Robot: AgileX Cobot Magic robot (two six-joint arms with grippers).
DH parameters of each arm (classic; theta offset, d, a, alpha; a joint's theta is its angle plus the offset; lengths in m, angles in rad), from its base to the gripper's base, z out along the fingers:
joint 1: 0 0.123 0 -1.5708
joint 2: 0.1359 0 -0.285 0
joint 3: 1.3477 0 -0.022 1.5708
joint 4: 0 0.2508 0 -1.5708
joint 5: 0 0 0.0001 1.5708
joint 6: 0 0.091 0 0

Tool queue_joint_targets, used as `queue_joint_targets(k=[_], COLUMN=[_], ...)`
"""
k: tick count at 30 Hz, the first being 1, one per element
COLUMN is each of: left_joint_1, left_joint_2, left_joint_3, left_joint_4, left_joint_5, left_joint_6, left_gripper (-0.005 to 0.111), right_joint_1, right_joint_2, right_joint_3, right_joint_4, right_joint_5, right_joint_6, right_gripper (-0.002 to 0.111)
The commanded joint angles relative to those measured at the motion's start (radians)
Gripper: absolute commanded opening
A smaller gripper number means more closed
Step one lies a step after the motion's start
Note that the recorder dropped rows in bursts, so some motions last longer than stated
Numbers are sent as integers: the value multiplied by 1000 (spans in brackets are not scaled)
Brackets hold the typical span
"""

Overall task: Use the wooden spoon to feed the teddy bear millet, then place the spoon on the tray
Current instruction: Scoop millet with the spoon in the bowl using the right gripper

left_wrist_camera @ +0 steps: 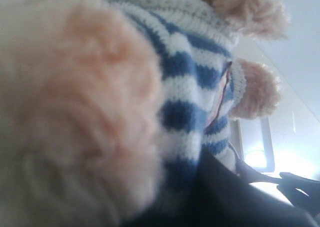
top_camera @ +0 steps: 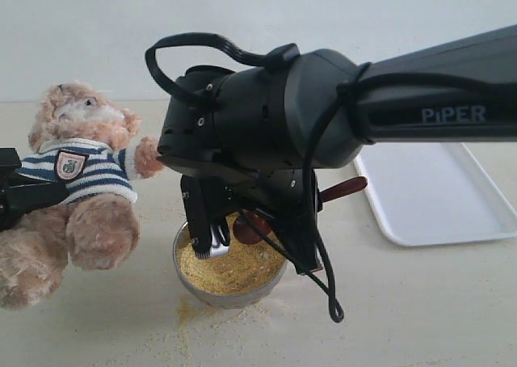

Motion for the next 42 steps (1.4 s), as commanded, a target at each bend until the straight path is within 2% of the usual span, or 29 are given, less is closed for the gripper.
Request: queue_joint_targets(k=[1,12,20,42], left_joint_1=[2,2,2,2], left_joint_2=[1,1,1,1], left_joint_3=[-6,-6,-6,-6], left_joint_4=[-20,-20,-20,-20], left_joint_5=[14,14,14,14], left_joint_6=[16,17,17,17], left_gripper=[5,5,5,5], right_joint_1=[-8,-8,-8,-6], right_joint_2=[-4,2,46,44], right_joint_3=[1,1,1,1], right_joint_4=[6,-19,-65,52], right_joint_5=[-20,-47,-44,6], right_joint_6=[10,10,80,27], right_gripper=[0,0,0,0])
